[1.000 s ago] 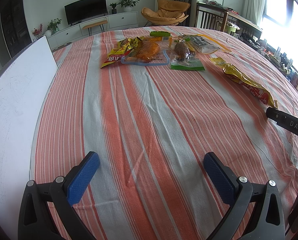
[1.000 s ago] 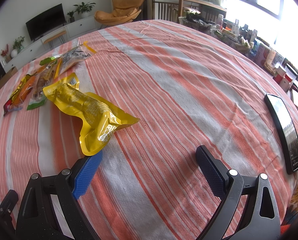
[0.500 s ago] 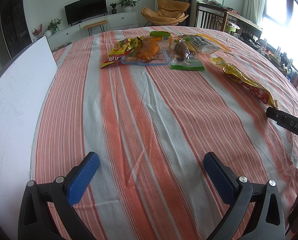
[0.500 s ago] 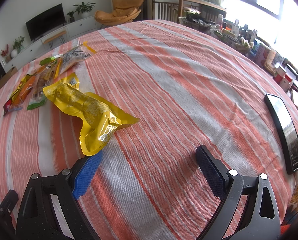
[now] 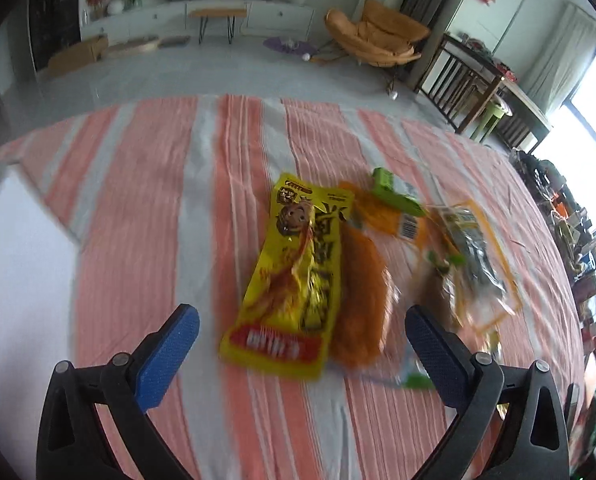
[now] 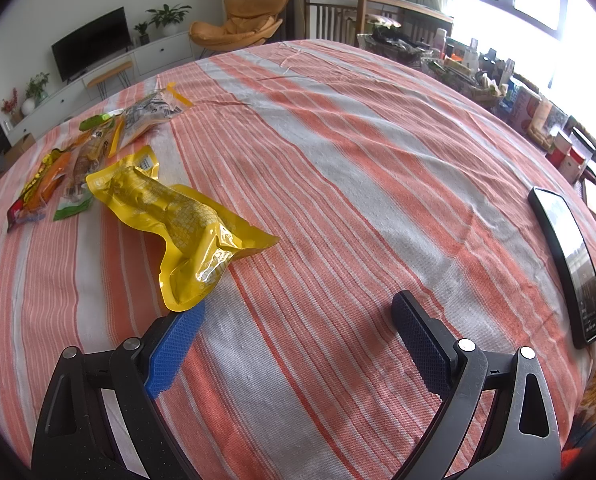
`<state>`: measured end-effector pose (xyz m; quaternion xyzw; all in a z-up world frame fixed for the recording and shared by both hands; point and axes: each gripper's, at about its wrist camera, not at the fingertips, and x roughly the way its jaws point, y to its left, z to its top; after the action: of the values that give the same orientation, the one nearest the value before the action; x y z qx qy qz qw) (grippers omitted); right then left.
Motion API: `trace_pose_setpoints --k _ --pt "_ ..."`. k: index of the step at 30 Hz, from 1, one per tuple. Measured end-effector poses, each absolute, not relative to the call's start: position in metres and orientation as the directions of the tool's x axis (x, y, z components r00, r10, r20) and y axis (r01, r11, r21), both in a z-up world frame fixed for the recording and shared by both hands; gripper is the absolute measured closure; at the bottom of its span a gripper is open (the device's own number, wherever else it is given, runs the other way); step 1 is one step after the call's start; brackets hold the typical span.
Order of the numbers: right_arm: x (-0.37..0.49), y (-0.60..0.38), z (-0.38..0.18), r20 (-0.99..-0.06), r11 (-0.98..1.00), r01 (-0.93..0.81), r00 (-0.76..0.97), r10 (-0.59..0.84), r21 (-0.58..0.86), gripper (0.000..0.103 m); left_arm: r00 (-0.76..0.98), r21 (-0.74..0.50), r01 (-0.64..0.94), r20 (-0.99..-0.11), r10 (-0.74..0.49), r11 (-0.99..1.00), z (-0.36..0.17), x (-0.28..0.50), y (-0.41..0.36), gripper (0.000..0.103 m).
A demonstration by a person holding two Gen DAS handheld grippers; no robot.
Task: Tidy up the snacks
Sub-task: 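Reach the left gripper to the yellow printed snack pouch and drag it out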
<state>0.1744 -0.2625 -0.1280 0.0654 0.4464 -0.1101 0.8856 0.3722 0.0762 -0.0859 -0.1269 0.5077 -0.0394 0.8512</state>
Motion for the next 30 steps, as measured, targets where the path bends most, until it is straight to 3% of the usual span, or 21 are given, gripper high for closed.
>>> trace_pose_setpoints --k 3,5,8,10,13,21,27,29,30 --pt "0.174 -0.263 -0.128 -0.805 0.967 0.253 0.577 -0.137 0.017 0.007 0.410 -0.231 -0.045 -0.892 -0.193 0.972 -0.115 0.402 0.072 0.004" --pt "0.174 -0.263 -0.128 -0.805 0.967 0.253 0.577 -0.137 0.017 0.007 0.457 -0.189 -0.004 -0.874 -0.166 0.982 -0.115 0.405 0.066 0.000" --pt "0.174 -0.262 -0.128 -0.805 0.967 0.253 0.577 -0.137 0.018 0.007 0.496 -0.183 -0.001 -0.854 -0.159 0.983 -0.118 0.407 0.070 0.003" --pt "0.174 -0.263 -0.128 -0.805 0.967 0.253 0.577 -0.137 0.017 0.007 0.528 -0.116 -0.023 -0.845 -0.086 0.993 -0.115 0.402 0.074 0.049" --pt "0.174 -0.262 -0.128 -0.805 0.967 0.253 0.577 -0.137 0.017 0.007 0.529 -0.075 -0.014 -0.847 -0.056 0.997 -0.116 0.383 0.081 0.050" --pt "0.174 -0.263 -0.128 -0.805 0.967 0.253 0.577 -0.136 0.018 0.007 0.518 0.029 -0.020 -0.854 0.035 0.999 -0.114 0.241 0.061 0.049" --pt "0.174 -0.263 -0.128 -0.805 0.967 0.253 0.577 -0.136 0.018 0.007 0.522 0.004 -0.004 -0.853 0.006 1.000 -0.116 0.158 0.037 0.045" --pt "0.174 -0.263 -0.128 -0.805 0.967 0.253 0.577 -0.136 0.018 0.007 0.539 -0.011 0.002 -0.842 -0.010 1.000 -0.120 0.150 0.035 0.024" --pt "0.174 -0.263 -0.128 -0.805 0.967 0.253 0.577 -0.136 0.018 0.007 0.537 -0.007 0.005 -0.844 -0.008 1.000 -0.124 0.150 0.033 0.003"
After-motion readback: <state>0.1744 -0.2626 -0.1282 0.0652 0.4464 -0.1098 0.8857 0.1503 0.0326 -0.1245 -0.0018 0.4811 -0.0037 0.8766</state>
